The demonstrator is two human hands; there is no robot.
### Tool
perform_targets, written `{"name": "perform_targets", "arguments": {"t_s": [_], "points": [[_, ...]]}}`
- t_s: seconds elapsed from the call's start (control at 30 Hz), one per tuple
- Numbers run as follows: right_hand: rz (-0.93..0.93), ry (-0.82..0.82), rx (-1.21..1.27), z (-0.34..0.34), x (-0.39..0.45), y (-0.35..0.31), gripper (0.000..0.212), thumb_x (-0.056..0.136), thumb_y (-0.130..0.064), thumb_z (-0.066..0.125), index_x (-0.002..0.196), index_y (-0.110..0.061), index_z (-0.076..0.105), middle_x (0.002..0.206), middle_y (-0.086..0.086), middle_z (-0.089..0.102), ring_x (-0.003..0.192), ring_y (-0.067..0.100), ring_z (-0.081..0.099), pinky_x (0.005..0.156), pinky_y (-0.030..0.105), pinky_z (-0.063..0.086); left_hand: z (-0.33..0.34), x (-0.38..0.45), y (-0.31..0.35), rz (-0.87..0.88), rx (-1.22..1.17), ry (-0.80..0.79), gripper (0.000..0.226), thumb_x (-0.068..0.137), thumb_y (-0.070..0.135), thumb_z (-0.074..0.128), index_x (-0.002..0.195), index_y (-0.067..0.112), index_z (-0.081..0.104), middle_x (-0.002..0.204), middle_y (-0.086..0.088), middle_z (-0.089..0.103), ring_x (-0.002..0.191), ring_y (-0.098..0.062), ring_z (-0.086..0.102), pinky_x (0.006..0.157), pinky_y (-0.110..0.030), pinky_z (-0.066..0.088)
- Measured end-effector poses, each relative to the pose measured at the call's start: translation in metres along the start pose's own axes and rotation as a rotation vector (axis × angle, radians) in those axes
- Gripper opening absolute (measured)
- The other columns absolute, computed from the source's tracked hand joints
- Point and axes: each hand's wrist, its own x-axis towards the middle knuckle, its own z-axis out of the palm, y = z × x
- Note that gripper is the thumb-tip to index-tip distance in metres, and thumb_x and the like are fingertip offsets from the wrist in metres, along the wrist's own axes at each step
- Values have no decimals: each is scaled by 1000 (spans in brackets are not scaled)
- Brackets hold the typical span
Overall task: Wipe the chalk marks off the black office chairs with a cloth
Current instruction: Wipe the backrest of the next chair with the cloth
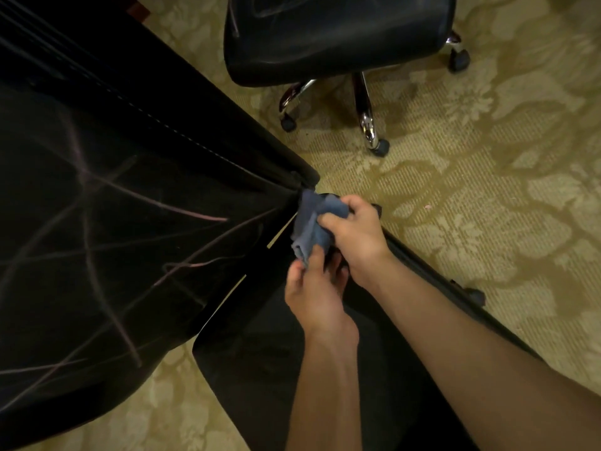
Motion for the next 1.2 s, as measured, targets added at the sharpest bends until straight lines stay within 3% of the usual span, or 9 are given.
{"name": "perform_targets", "arguments": {"t_s": [0.17,0.37,0.47,0.6,0.77,0.9,1.03,1.13,1.2], "points": [[103,25,-94,1,32,27,15,84,-4,66,85,-15,56,87,13,65,93,33,68,85,52,56,10,54,-20,-36,-125,62,21,95,10,59,116,12,66,105,-13,75,98,-24,73,87,-33,57],[184,-81,192,19,64,17,16,92,3,59,99,-10,55,92,12,64,87,25,67,77,38,59,25,93,-10,4,-255,13,26,96,8,58,122,10,63,110,-10,71,104,-21,69,83,-27,56],[188,-69,244,33,61,6,18,93,5,56,102,-10,54,98,15,63,96,32,68,86,46,58,24,99,3,-9,-343,25,35,94,13,63,129,11,60,113,-7,70,102,-16,67,77,-23,55],[210,-96,347,44,41,-4,22,92,7,54,94,-14,48,87,13,60,77,25,64,68,38,57,10,88,10,-21,-497,-35,39,90,13,66,128,9,61,114,-8,72,105,-17,69,77,-23,55],[111,-120,195,42,23,1,18,92,5,56,98,-12,53,103,15,66,100,28,68,87,43,58,-9,75,11,8,-594,-80,35,90,9,65,125,9,64,117,-8,73,107,-17,70,79,-24,56],[18,-171,17,46,20,9,20,93,4,57,96,-15,51,96,7,66,96,25,69,78,37,61,-19,84,10,-73,-567,-49,27,95,7,61,122,7,62,115,-12,70,115,-22,65,86,-27,55],[14,-61,54,58,33,16,26,91,8,55,89,-18,48,96,11,64,100,33,68,77,40,60,-14,106,30,-235,-706,-91,16,99,2,50,111,4,61,112,-13,65,127,-24,56,85,-26,50],[81,-66,167,59,32,25,28,92,10,53,88,-17,48,94,9,63,96,29,67,78,38,59,-21,108,29,-229,-693,-100,33,98,-1,51,131,1,55,130,-18,61,115,-24,61,77,-24,52],[110,-133,150,66,28,32,27,91,11,54,94,-16,52,99,10,65,97,28,66,72,33,57,-37,108,27,-214,-733,-99,29,98,0,51,126,0,57,118,-17,64,105,-22,61,78,-25,52]]}}
